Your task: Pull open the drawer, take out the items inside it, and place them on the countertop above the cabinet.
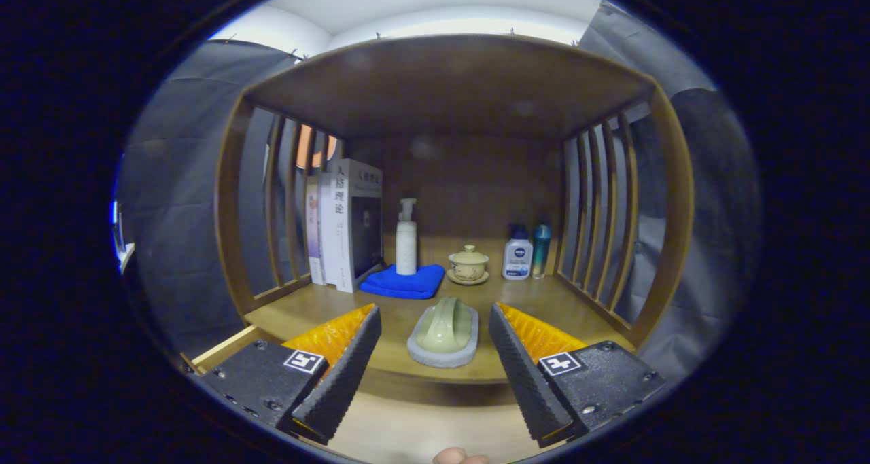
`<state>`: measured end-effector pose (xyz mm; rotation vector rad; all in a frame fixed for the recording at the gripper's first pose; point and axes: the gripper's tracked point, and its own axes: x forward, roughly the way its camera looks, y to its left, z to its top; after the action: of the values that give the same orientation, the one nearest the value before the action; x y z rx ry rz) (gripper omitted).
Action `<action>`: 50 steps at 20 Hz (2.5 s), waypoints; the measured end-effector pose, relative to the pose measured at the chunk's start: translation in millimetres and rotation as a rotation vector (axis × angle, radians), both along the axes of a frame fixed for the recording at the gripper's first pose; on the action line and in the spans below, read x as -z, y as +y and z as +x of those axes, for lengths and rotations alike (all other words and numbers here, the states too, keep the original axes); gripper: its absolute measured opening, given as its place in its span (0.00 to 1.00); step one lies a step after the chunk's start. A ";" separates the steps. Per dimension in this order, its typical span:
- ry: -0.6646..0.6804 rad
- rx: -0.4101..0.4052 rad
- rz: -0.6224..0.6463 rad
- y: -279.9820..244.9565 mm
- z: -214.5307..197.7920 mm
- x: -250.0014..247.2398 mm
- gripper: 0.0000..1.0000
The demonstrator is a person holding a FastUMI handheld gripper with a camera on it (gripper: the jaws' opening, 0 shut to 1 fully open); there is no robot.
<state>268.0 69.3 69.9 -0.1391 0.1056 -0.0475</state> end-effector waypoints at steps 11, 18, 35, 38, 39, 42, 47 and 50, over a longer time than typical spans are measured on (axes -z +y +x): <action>-0.054 0.019 0.085 21.9 -134.5 78.8 1.00; -0.019 0.049 0.120 17.0 -163.5 120.7 0.98; 0.024 0.149 -0.012 19.1 -140.3 163.1 0.98; 0.022 0.149 -0.009 18.0 -140.6 163.4 0.98; 0.024 0.150 -0.010 18.2 -141.1 163.3 0.98; 0.021 0.149 -0.005 18.8 -139.3 163.3 0.98; 0.019 0.149 -0.002 20.2 -139.0 161.7 0.98; 0.032 0.150 0.000 16.5 -129.9 161.3 0.98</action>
<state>138.1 85.8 -91.5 -0.1317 0.1482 -0.1946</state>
